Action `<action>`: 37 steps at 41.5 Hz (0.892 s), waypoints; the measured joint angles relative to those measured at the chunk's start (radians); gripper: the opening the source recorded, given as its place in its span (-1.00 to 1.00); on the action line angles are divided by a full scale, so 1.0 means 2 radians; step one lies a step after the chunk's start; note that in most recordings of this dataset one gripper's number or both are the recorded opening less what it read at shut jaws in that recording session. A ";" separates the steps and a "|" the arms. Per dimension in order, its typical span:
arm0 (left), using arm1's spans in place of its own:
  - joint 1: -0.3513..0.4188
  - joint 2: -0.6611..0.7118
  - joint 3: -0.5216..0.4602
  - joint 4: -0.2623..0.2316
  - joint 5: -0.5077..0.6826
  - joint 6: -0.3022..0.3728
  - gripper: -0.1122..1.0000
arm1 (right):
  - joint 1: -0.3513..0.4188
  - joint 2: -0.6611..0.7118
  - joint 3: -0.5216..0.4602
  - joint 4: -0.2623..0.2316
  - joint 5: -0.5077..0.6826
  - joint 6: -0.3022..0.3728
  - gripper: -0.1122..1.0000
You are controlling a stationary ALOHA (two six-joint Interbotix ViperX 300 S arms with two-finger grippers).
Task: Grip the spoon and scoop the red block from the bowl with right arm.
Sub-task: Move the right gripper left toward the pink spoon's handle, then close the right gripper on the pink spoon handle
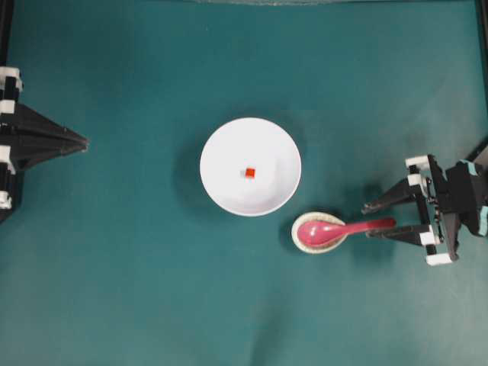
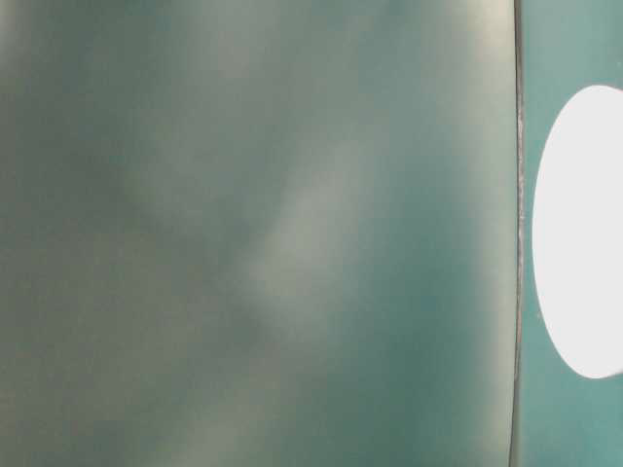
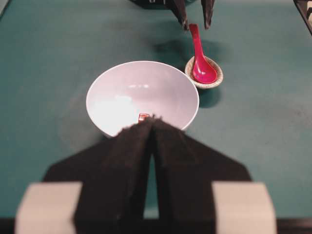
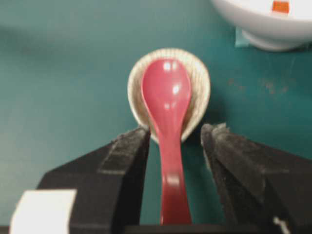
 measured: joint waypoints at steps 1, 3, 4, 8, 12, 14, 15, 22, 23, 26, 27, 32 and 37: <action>0.000 0.000 0.000 0.000 0.000 0.000 -0.80 | 0.001 0.007 0.000 0.001 -0.004 0.000 0.16; 0.000 0.000 0.000 0.000 0.000 0.000 -0.80 | 0.002 0.019 -0.001 0.004 -0.011 0.000 0.16; 0.000 0.001 0.000 0.000 0.000 0.000 -0.80 | 0.002 0.025 -0.001 0.005 -0.014 -0.001 0.16; 0.000 0.000 0.001 0.000 0.000 0.000 -0.80 | 0.002 0.041 -0.002 0.009 -0.018 0.000 0.16; 0.000 0.000 0.001 0.000 0.000 0.000 -0.80 | 0.006 0.051 -0.006 0.012 -0.018 -0.001 0.16; 0.000 0.000 0.001 0.000 0.000 0.000 -0.80 | 0.009 0.054 -0.009 0.012 -0.016 -0.001 0.16; 0.000 0.001 0.000 0.000 0.000 -0.001 -0.80 | 0.011 0.056 -0.010 0.012 -0.015 0.000 0.16; 0.004 0.001 0.000 0.000 0.000 0.000 -0.80 | 0.013 0.061 -0.014 0.012 -0.006 -0.001 0.16; 0.004 0.001 0.001 0.000 0.000 0.000 -0.80 | 0.014 0.061 -0.014 0.012 -0.005 -0.001 0.16; 0.006 0.000 0.000 0.000 -0.001 0.000 -0.80 | 0.014 0.061 -0.014 0.015 0.001 -0.001 0.15; 0.006 0.001 0.001 0.000 0.000 0.000 -0.80 | 0.014 0.061 -0.014 0.017 0.003 -0.001 0.15; 0.007 0.000 0.000 0.000 0.000 0.000 -0.80 | 0.014 0.061 -0.014 0.023 0.012 0.000 0.15; 0.007 0.000 0.000 0.000 -0.001 0.000 -0.80 | 0.014 0.061 -0.015 0.024 0.013 0.011 0.14</action>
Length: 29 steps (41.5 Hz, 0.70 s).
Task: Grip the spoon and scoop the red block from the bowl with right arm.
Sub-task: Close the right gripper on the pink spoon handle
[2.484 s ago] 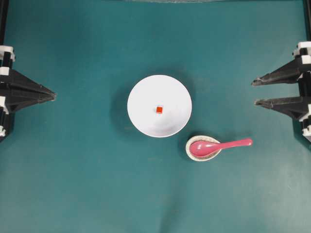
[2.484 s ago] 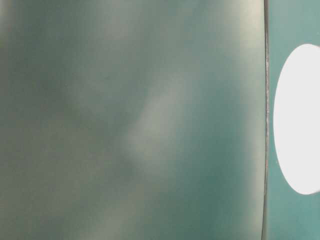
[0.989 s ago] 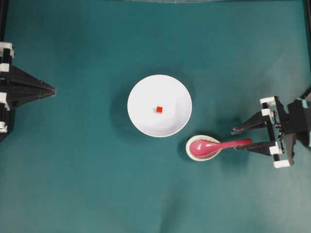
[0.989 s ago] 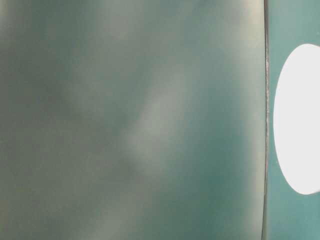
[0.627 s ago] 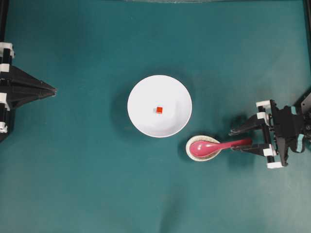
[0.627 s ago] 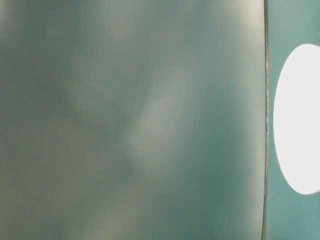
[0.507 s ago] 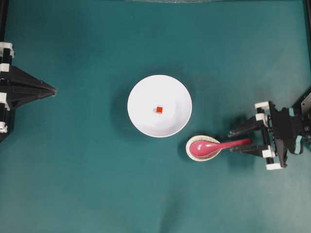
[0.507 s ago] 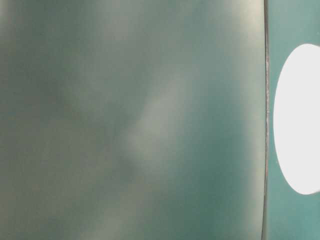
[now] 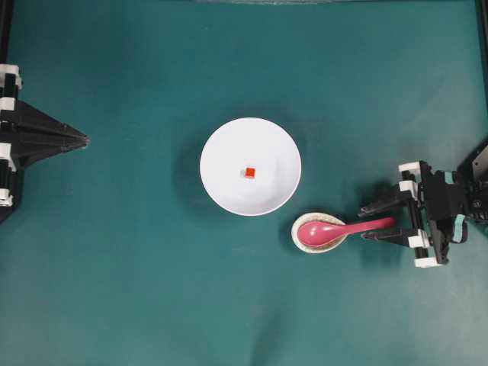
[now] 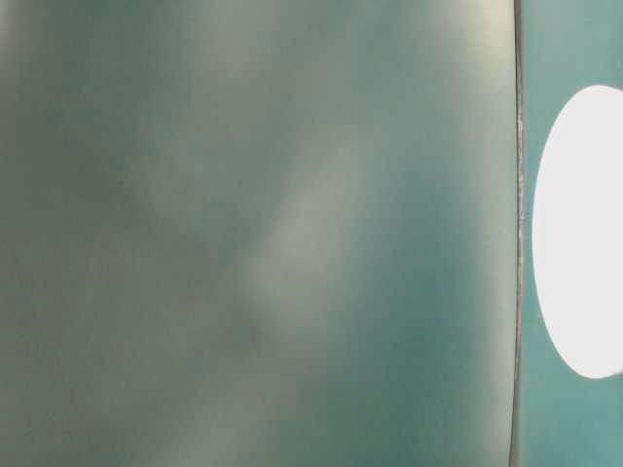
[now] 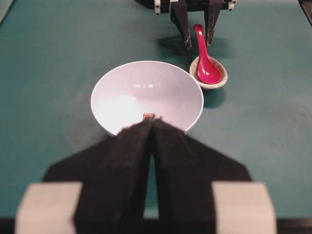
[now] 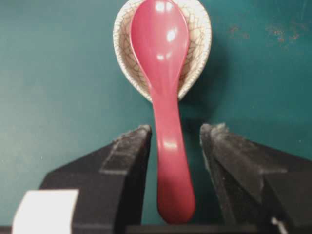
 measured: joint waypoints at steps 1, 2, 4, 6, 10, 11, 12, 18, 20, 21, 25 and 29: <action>0.000 0.000 0.000 0.000 0.001 0.000 -0.80 | 0.000 0.000 0.000 0.000 0.000 0.002 0.13; 0.000 0.001 0.000 0.000 0.001 0.000 -0.80 | 0.000 0.000 0.000 0.000 0.000 0.004 0.13; 0.000 0.001 0.000 0.000 0.001 0.000 -0.80 | 0.002 0.001 0.000 0.000 0.000 0.005 0.13; 0.001 0.001 0.000 0.000 0.000 0.000 -0.80 | 0.004 0.000 0.000 0.000 0.000 0.005 0.13; 0.001 0.001 0.000 0.000 0.001 0.000 -0.80 | 0.008 0.000 0.000 0.000 0.000 0.005 0.12; 0.001 0.001 0.000 0.000 0.000 0.000 -0.80 | 0.010 0.000 0.000 0.000 0.000 0.005 0.12; 0.001 0.001 0.001 0.000 0.001 0.000 -0.80 | 0.011 0.000 0.000 0.000 0.001 0.005 0.11; 0.002 0.001 0.000 0.000 0.001 0.000 -0.80 | 0.012 0.000 -0.001 0.000 0.000 0.005 0.06; 0.002 0.002 0.000 0.000 0.001 0.000 -0.80 | 0.012 0.000 0.000 0.000 0.000 0.005 0.05; 0.002 0.002 0.000 0.000 0.000 0.000 -0.80 | 0.012 0.001 0.000 0.000 0.000 0.005 0.05; 0.002 0.001 0.001 0.000 0.001 0.000 -0.80 | 0.012 0.000 0.000 0.001 -0.002 0.005 0.04; 0.002 0.002 0.001 0.000 0.001 0.000 -0.80 | 0.012 0.001 0.000 0.000 -0.009 0.005 0.04</action>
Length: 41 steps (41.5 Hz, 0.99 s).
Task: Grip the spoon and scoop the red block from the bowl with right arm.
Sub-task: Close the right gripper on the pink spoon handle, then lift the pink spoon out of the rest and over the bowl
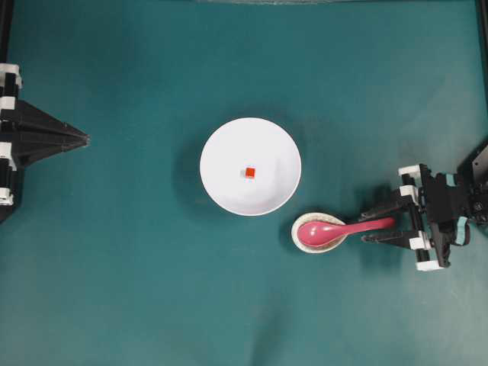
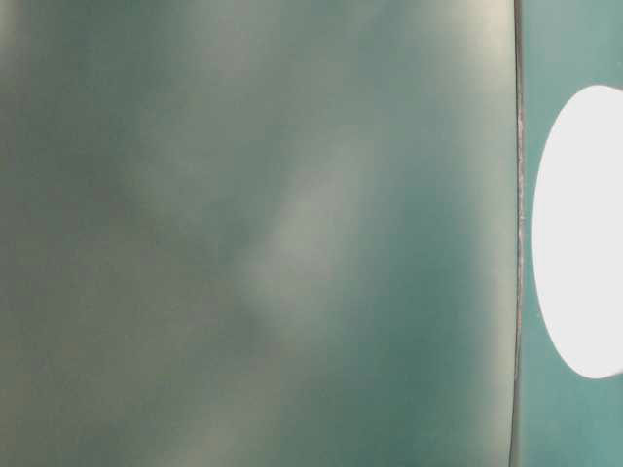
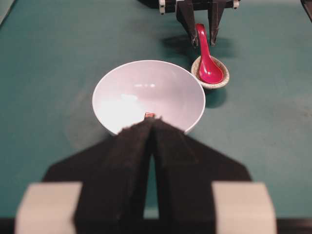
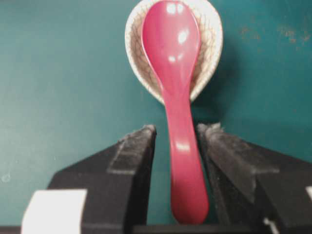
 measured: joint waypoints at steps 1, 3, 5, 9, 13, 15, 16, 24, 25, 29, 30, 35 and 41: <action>-0.001 0.000 0.000 0.000 0.000 0.000 -0.80 | 0.000 0.000 -0.001 0.000 -0.002 0.000 0.04; 0.000 0.000 0.000 0.000 0.000 0.000 -0.80 | 0.000 0.000 -0.001 0.000 -0.005 0.000 0.04; 0.000 0.000 -0.001 0.000 0.000 0.000 -0.80 | 0.000 -0.001 -0.001 0.001 -0.008 0.000 0.04; 0.000 0.001 0.000 0.000 0.000 0.000 -0.80 | -0.001 0.000 -0.001 0.001 -0.008 0.000 0.04; 0.000 0.000 -0.001 0.000 0.000 0.000 -0.80 | 0.000 0.000 -0.001 0.001 -0.008 0.000 0.04; 0.000 0.000 0.000 0.000 0.000 -0.001 -0.80 | 0.000 -0.001 -0.001 0.001 -0.009 0.000 0.03; 0.000 0.000 -0.001 0.000 0.000 0.000 -0.80 | 0.000 -0.001 -0.001 0.001 -0.008 0.000 0.03; 0.000 0.001 -0.001 0.000 0.000 0.001 -0.80 | 0.000 0.000 -0.002 0.001 -0.008 0.000 -0.28; 0.000 0.001 -0.001 0.000 0.000 0.001 -0.80 | 0.000 0.000 -0.002 0.001 -0.008 0.000 -0.31; 0.000 0.001 -0.001 0.000 0.000 0.001 -0.80 | 0.000 0.000 -0.002 0.001 -0.008 0.000 -0.37; 0.000 0.001 0.000 0.000 0.000 0.001 -0.80 | 0.000 0.000 -0.002 0.001 -0.009 0.000 -0.37; 0.000 0.000 -0.001 0.000 0.000 0.001 -0.80 | 0.000 0.000 -0.002 0.001 -0.009 0.000 -0.37; 0.000 0.001 -0.001 0.000 0.000 0.000 -0.80 | 0.000 -0.001 -0.002 0.001 -0.009 -0.002 -0.37</action>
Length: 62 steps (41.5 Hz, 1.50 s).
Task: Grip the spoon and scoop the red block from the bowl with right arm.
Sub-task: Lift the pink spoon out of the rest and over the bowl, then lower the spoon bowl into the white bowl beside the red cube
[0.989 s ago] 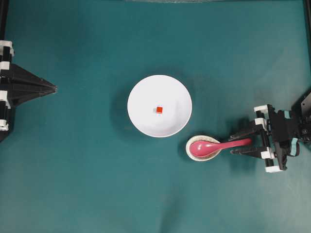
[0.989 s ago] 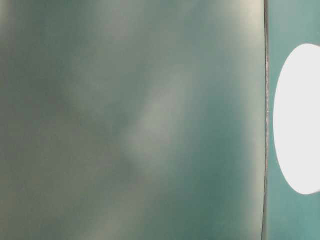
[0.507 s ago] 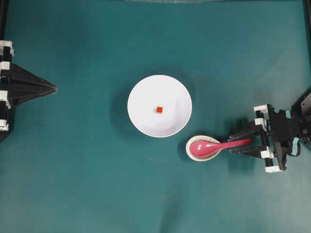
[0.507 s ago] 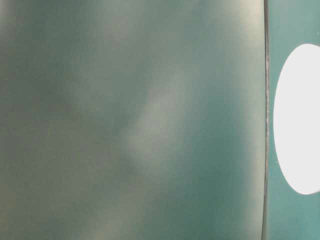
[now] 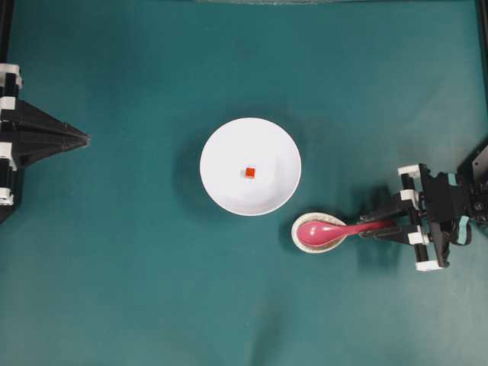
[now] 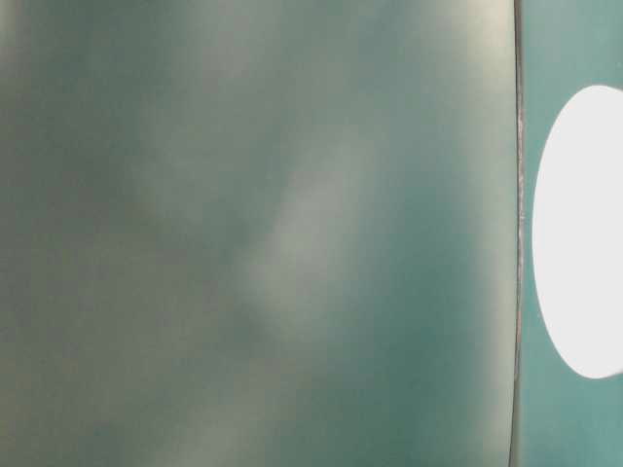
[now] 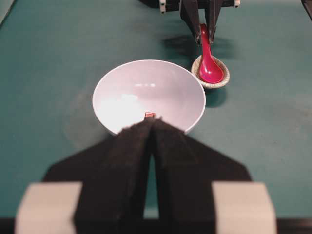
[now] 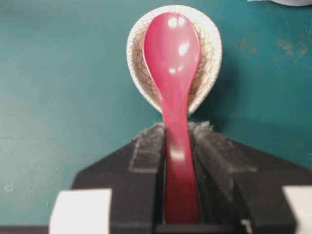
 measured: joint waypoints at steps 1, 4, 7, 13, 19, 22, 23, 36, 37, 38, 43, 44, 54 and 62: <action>0.000 -0.001 0.000 0.000 0.000 0.001 -0.80 | 0.000 0.000 0.000 0.000 0.000 0.000 -0.37; 0.000 0.000 0.001 0.000 0.005 0.001 -0.80 | -0.001 -0.005 -0.002 0.000 0.001 -0.003 -0.37; 0.000 0.000 0.001 0.000 0.012 0.001 -0.80 | -0.005 -0.018 -0.003 0.000 0.002 -0.007 -0.37; 0.001 0.000 0.001 0.000 0.017 0.000 -0.80 | -0.018 -0.060 -0.005 0.000 0.021 -0.021 -0.37; 0.002 -0.001 0.000 0.000 0.024 0.001 -0.80 | -0.039 -0.110 -0.016 0.000 0.081 -0.047 -0.37; 0.003 0.000 0.001 0.000 0.029 0.001 -0.80 | -0.053 -0.140 -0.026 0.001 0.127 -0.064 -0.37; 0.003 0.000 0.000 0.000 0.031 0.001 -0.80 | -0.057 -0.149 -0.029 0.000 0.142 -0.071 -0.37; 0.004 -0.001 0.001 0.000 0.038 0.001 -0.80 | -0.122 -0.262 -0.089 0.000 0.335 -0.136 -0.37; 0.004 0.000 0.000 0.000 0.038 0.001 -0.80 | -0.127 -0.268 -0.094 0.001 0.351 -0.138 -0.37; 0.004 0.000 0.000 0.000 0.038 0.001 -0.80 | -0.133 -0.275 -0.100 0.000 0.365 -0.140 -0.37; 0.005 0.000 0.000 0.000 0.039 0.000 -0.80 | -0.159 -0.303 -0.130 -0.003 0.439 -0.146 -0.37; 0.005 -0.001 0.001 0.000 0.038 0.001 -0.80 | -0.163 -0.307 -0.135 -0.005 0.450 -0.146 -0.37; 0.005 0.000 0.001 0.000 0.038 0.001 -0.80 | -0.191 -0.318 -0.184 -0.012 0.528 -0.146 -0.37; 0.005 0.000 0.000 0.000 0.039 0.001 -0.80 | -0.209 -0.316 -0.212 -0.012 0.555 -0.146 -0.37</action>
